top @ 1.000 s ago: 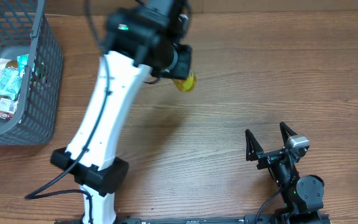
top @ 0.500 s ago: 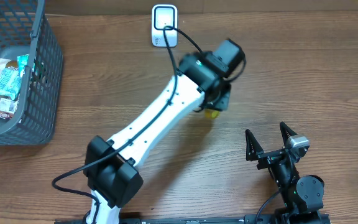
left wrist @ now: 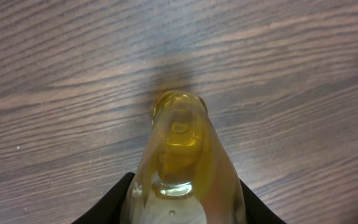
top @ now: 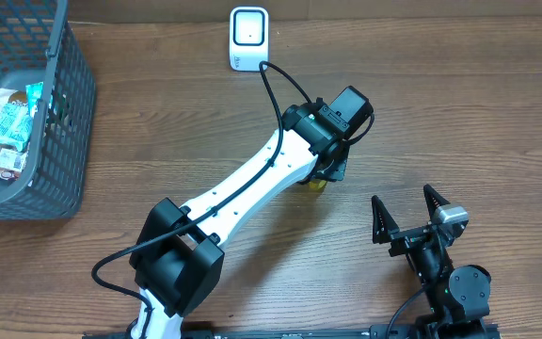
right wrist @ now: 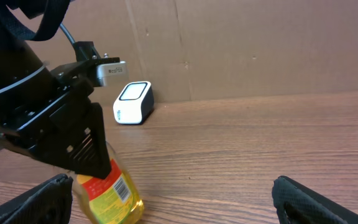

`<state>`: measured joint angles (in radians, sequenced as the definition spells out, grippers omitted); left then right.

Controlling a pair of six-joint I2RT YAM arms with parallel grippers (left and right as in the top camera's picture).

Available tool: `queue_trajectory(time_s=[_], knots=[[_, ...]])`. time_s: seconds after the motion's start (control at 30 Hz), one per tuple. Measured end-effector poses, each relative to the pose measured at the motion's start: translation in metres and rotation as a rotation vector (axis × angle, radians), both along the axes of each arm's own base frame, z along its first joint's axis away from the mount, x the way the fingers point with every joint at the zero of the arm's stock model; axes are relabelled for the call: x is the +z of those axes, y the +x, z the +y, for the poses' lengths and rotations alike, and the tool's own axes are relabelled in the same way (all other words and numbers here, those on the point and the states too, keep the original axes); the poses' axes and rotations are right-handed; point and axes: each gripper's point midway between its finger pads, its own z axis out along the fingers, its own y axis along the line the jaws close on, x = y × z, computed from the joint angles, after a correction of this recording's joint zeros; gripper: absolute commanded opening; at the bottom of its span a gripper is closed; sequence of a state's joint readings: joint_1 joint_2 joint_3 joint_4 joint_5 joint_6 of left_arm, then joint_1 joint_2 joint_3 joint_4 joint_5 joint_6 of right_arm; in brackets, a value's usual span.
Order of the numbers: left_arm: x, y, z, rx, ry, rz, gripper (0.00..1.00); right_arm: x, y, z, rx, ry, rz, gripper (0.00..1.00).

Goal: Scan the item barcode
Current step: 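Lower the yellow bottle onto the table in front of the scanner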

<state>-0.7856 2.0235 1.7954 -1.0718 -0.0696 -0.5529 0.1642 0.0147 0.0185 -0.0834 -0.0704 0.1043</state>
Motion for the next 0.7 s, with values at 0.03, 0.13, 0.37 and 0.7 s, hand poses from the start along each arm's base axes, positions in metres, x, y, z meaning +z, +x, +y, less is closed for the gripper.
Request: queue_trajectory(time_s=[0.03,0.13,0.37,0.7], knots=[[0.0,0.001,0.0,0.006,-0.001,-0.005,0.09,0.0,0.0,0.0,0.0,0.0,-0.001,1.0],[-0.003,0.003,0.001,0.026,0.008,-0.008,0.11,0.0,0.0,0.0,0.0,0.0,0.0,1.0],[-0.018,0.005,0.003,0.04,0.041,0.009,0.11,0.0,0.0,0.0,0.0,0.0,0.0,1.0],[-0.023,0.005,0.004,0.051,0.05,0.015,0.28,0.0,0.0,0.0,0.0,0.0,0.0,1.0]])
